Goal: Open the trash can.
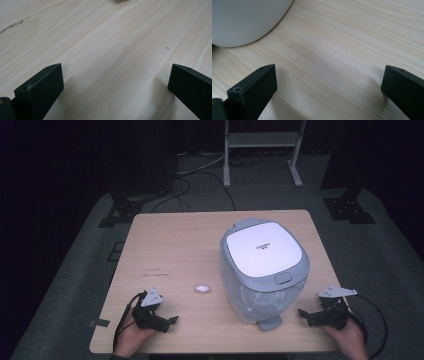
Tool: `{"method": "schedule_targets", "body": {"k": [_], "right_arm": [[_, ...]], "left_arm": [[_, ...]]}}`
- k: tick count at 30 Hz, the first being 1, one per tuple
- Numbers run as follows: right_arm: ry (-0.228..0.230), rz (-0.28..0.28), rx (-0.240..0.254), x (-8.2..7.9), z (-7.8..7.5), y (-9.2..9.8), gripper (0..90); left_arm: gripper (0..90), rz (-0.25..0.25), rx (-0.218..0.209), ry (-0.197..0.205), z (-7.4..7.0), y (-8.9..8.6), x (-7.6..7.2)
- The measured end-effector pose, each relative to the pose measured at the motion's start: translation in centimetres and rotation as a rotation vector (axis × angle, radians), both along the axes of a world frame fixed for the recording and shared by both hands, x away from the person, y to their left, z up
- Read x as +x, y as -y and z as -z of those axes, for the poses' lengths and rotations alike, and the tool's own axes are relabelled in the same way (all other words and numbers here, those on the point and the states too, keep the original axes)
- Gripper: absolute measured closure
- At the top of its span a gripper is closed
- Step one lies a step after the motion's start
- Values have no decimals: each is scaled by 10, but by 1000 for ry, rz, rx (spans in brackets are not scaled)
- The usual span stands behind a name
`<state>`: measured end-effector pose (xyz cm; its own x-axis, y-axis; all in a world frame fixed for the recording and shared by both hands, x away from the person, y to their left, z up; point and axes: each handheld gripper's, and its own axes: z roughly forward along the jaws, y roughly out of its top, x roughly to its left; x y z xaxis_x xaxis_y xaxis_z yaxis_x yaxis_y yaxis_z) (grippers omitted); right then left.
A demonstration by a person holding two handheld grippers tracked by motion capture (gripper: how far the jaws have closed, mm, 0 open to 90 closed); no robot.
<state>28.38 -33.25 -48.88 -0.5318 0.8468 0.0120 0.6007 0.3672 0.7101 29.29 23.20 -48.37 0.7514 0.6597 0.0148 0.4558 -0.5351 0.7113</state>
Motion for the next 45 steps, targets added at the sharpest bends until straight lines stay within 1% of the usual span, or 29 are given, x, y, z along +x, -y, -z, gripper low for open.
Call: {"method": "schedule_targets", "body": {"k": [6, 7, 9, 11, 12, 14, 16, 21, 24, 30, 36, 39, 42, 43, 44, 45], "right_arm": [[-3, 8, -3, -1, 0, 0, 0], [-3, 8, -5, -1, -1, 0, 17], [-2, 3, 0, -3, -4, 1, 92], [-4, 4, 8, -4, -6, 1, 102], [-6, 2, 12, -4, -7, 2, 127], [-4, 3, 21, -5, -9, 2, 131], [-6, 3, 30, -5, -12, 2, 157], [10, -11, 49, -8, -21, 1, 261], [18, -14, 69, -10, -26, 2, 336], [9, -26, 116, -12, -34, 5, 467], [14, -34, 159, -14, -43, 9, 585], [20, -41, 172, -15, -49, 10, 632], [23, -54, 183, -15, -54, 10, 706], [23, -54, 183, -15, -54, 10, 706], [26, -62, 189, -15, -56, 10, 732], [32, -73, 199, -16, -60, 10, 784]], "left_arm": [[0, 0, 0, 0, 0, 0, 0], [0, 0, 0, 0, 0, 0, 0], [0, 0, 0, 0, 0, 0, 0], [0, 0, 0, 0, 0, 0, 0], [0, 0, 0, 0, 0, 0, 0], [0, 0, 0, 0, 0, 0, 0], [0, 0, 0, 0, 0, 0, 0], [0, 0, 0, 0, 0, 0, 0], [0, 0, 0, 0, 0, 0, 0], [0, 0, 0, 0, 0, 0, 0], [0, 0, 0, 0, 0, 0, 0], [0, 0, 0, 0, 0, 0, 0], [0, 0, 0, 0, 0, 0, 0], [0, 0, 0, 0, 0, 0, 0], [0, 0, 0, 0, 0, 0, 0], [0, 0, 0, 0, 0, 0, 0]]}}
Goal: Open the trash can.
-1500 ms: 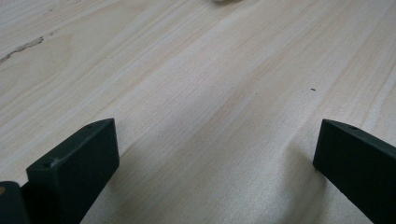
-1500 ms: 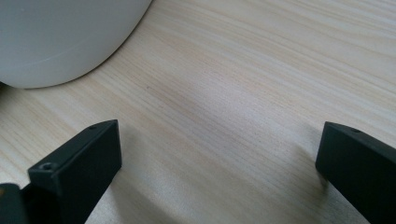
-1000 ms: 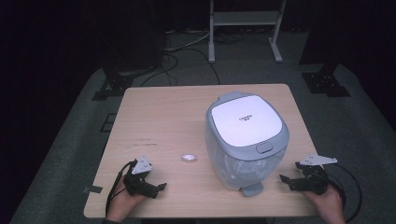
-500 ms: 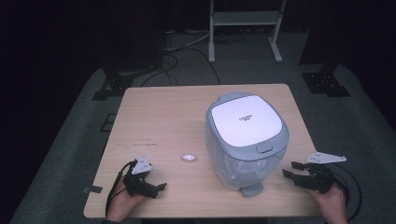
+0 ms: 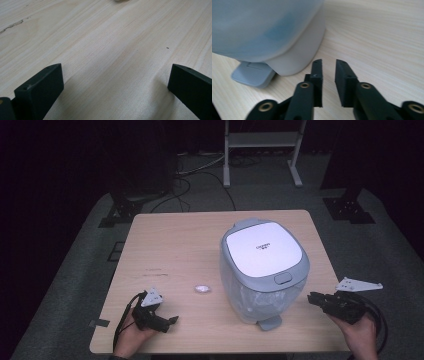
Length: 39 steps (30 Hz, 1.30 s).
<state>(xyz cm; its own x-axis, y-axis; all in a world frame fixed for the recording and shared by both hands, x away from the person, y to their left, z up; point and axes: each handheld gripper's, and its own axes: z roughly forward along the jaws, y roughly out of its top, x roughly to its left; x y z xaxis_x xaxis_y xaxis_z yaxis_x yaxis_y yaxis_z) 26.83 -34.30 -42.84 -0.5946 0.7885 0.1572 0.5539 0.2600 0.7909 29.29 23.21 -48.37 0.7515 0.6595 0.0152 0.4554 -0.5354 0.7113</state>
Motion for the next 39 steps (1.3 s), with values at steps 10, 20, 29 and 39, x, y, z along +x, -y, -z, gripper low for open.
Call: {"method": "schedule_targets", "body": {"k": [10, 20, 29, 39], "right_arm": [[18, -33, 37, -2, -18, -1, 900], [38, -68, 48, -4, -33, -3, 900], [47, -97, 78, -5, -48, -4, 900], [76, -122, 113, -7, -70, -5, 900]], "left_arm": [[0, 0, 0, 1, 0, 0, 0], [0, 1, 2, -1, 0, 0, 0], [0, 1, 2, -1, 0, 0, 0], [0, 1, 2, -1, 0, 0, 0]]}}
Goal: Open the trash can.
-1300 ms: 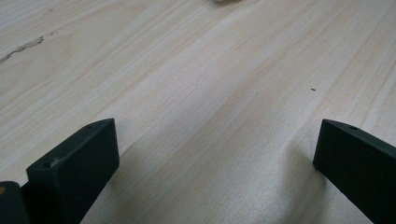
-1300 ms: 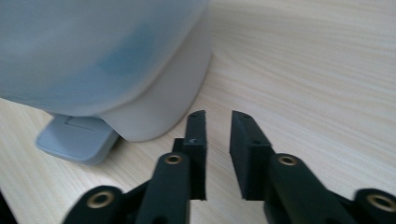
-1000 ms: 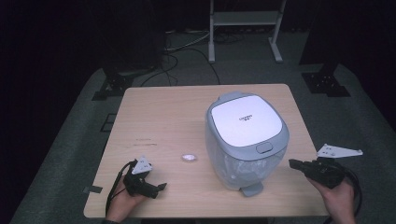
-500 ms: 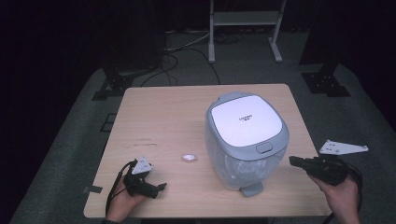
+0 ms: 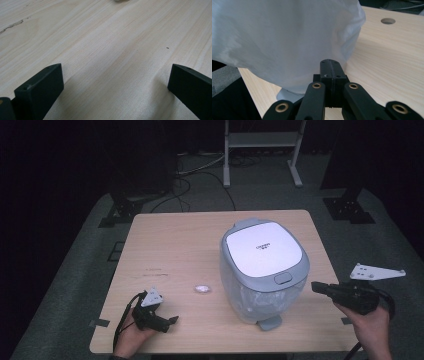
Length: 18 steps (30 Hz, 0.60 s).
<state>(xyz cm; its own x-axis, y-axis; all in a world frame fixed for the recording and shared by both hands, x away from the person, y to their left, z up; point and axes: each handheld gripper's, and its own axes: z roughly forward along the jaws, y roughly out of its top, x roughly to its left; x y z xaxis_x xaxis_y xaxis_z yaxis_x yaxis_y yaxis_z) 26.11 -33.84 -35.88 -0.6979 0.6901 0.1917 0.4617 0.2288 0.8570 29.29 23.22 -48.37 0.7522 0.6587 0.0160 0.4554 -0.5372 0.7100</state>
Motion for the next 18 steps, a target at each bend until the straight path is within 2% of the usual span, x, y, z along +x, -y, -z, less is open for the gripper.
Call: {"method": "schedule_targets", "body": {"k": [13, 18], "right_arm": [[49, -31, 43, -5, -29, -3, 900], [73, -42, 80, -8, -40, -5, 900]], "left_arm": [[0, 0, -1, 1, 0, 0, 0], [0, 0, -1, 1, 0, 0, 0]]}}
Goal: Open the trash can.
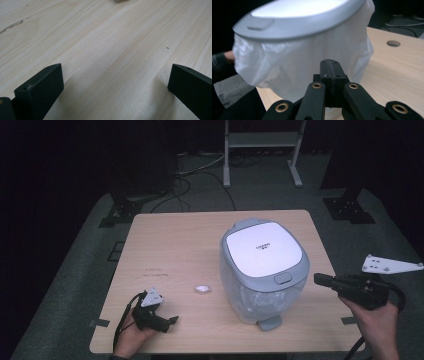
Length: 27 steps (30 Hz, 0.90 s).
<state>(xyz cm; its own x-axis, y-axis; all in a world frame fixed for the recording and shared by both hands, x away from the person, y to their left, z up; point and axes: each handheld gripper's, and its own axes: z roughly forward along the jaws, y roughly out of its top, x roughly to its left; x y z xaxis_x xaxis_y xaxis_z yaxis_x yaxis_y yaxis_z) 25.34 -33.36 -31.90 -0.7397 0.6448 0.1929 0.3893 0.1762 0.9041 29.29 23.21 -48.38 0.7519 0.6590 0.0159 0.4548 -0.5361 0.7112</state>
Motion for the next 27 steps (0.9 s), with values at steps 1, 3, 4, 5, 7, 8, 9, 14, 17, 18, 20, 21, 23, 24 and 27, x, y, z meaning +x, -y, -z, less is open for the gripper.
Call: {"method": "schedule_targets", "body": {"k": [1, 3, 4, 5, 7, 8, 9, 14, 17, 18, 20, 21, 23, 24, 27], "right_arm": [[2, 0, 6, -1, -2, 0, 900], [13, -8, 15, -1, -7, -1, 900], [16, -10, 20, -2, -9, -1, 900], [21, -15, 21, -2, -11, -2, 900], [27, -20, 26, -3, -14, -3, 900], [34, -24, 31, -3, -16, -3, 900], [43, -35, 43, -4, -21, -5, 900], [61, -54, 60, -6, -29, -8, 900], [80, -77, 74, -8, -36, -13, 900], [82, -83, 77, -8, -38, -15, 900], [88, -94, 79, -8, -40, -18, 900], [90, -100, 80, -8, -41, -19, 900], [95, -112, 85, -7, -43, -23, 900], [94, -118, 85, -7, -44, -25, 900], [94, -135, 86, -6, -45, -31, 900]], "left_arm": [[0, 0, 0, 0, 0, 0, 0], [0, 0, 0, 0, 0, 0, 0], [0, 0, 0, 0, 0, 0, 0], [0, 0, 0, 0, 0, 0, 0], [0, 0, 0, 0, 0, 0, 0], [0, 0, 0, 0, 0, 0, 0], [0, 0, 0, 0, 0, 0, 0], [0, 0, 0, 0, 0, 0, 0], [0, 0, 0, 0, 0, 0, 0], [0, 0, 0, 0, 0, 0, 0], [0, 0, 0, 0, 0, 0, 0], [0, 0, 0, 0, 0, 0, 0], [0, 0, 0, 0, 0, 0, 0], [0, 0, 0, 0, 0, 0, 0], [0, 0, 0, 0, 0, 0, 0]]}}
